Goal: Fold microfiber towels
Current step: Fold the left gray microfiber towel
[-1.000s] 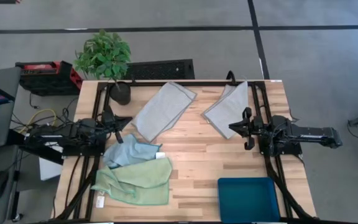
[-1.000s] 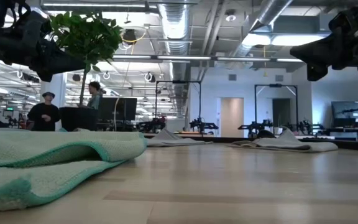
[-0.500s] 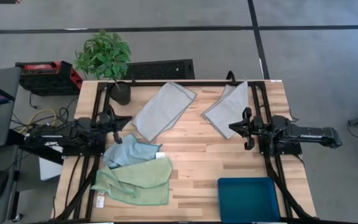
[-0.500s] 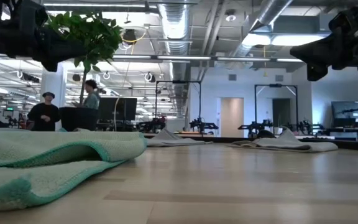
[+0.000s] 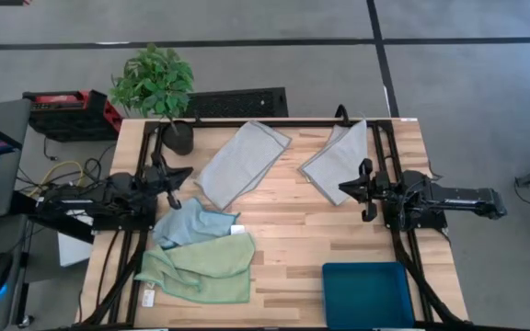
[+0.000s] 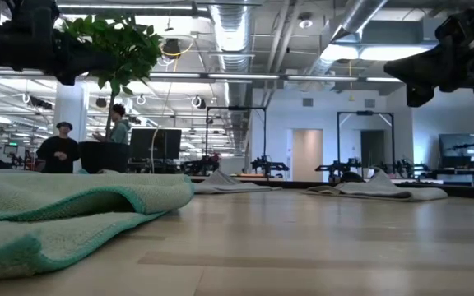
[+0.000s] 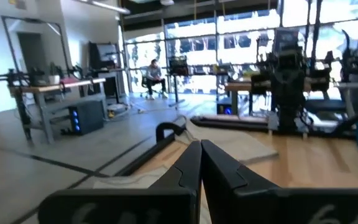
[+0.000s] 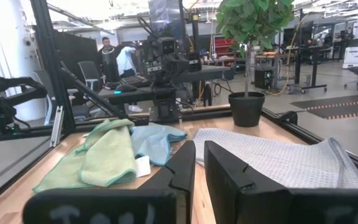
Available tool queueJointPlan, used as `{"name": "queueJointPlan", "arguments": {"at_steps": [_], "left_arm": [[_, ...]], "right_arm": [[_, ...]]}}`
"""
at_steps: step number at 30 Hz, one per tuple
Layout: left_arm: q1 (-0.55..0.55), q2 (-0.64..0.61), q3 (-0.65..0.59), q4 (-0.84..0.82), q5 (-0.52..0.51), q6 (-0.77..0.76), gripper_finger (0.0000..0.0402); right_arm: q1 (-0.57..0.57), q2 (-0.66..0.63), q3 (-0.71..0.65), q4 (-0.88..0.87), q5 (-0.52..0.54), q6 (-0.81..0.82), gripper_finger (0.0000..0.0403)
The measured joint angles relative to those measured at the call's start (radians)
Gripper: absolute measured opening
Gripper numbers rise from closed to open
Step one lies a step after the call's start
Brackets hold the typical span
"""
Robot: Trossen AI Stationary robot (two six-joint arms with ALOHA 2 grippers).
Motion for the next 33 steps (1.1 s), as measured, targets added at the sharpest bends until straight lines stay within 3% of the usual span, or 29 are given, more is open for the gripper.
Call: {"name": "queueJointPlan", "arguments": {"at_steps": [7, 13, 17, 21, 27, 33], "left_arm": [[0.000, 0.000, 0.002, 0.041, -0.080, 0.048, 0.0000], [0.000, 0.000, 0.002, 0.041, -0.137, -0.013, 0.0000], [0.000, 0.000, 0.002, 0.039, -0.138, -0.022, 0.0000], [0.000, 0.012, 0.039, 0.020, -0.137, -0.042, 0.0000], [0.000, 0.133, 0.171, -0.058, -0.126, 0.003, 0.0000], [0.000, 0.351, 0.330, -0.231, -0.151, -0.096, 0.0000]], "right_arm": [[0.002, 0.000, 0.000, 0.000, 0.000, 0.000, 0.0061], [0.001, 0.000, 0.000, 0.061, 0.007, 0.000, 0.0061], [0.000, -0.001, 0.005, 0.137, 0.128, -0.017, 0.0051], [0.000, 0.024, 0.063, 0.120, 0.224, -0.029, 0.0012], [0.001, 0.149, 0.183, 0.064, 0.267, -0.070, 0.0015], [-0.052, 0.367, 0.356, -0.133, 0.293, 0.134, 0.0008]]}}
